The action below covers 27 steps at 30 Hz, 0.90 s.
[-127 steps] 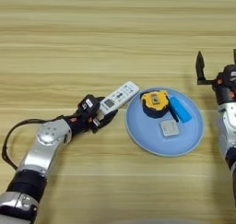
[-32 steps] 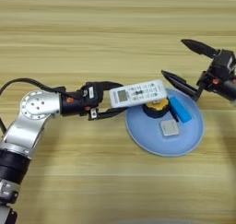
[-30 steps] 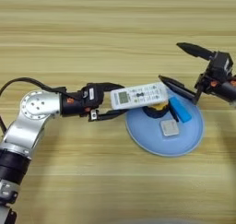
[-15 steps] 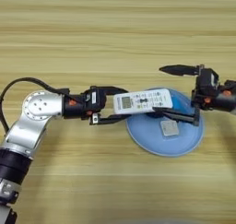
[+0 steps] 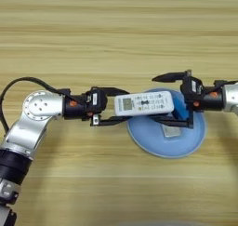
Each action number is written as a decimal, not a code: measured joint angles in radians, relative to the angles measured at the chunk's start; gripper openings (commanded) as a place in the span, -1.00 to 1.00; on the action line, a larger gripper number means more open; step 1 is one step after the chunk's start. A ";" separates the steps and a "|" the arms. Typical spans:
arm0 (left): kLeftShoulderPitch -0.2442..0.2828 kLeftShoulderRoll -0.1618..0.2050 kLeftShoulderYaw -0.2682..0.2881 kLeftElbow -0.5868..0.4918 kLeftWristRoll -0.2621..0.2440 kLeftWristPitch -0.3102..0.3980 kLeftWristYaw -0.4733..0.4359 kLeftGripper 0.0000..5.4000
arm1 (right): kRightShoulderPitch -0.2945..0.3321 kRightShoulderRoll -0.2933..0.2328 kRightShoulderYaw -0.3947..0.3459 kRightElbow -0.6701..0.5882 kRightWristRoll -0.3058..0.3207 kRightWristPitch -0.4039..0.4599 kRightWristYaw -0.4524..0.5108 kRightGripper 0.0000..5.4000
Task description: Move the objects on the table
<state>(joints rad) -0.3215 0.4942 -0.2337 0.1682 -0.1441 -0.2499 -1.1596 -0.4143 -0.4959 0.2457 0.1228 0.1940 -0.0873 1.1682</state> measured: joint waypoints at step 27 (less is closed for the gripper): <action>-0.010 0.000 -0.007 0.000 0.004 -0.001 -0.001 0.05 | -0.017 -0.006 0.034 -0.011 -0.010 0.009 0.062 1.00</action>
<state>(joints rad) -0.3314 0.4942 -0.2402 0.1683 -0.1406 -0.2508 -1.1602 -0.4312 -0.5023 0.2801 0.1123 0.1840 -0.0780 1.2303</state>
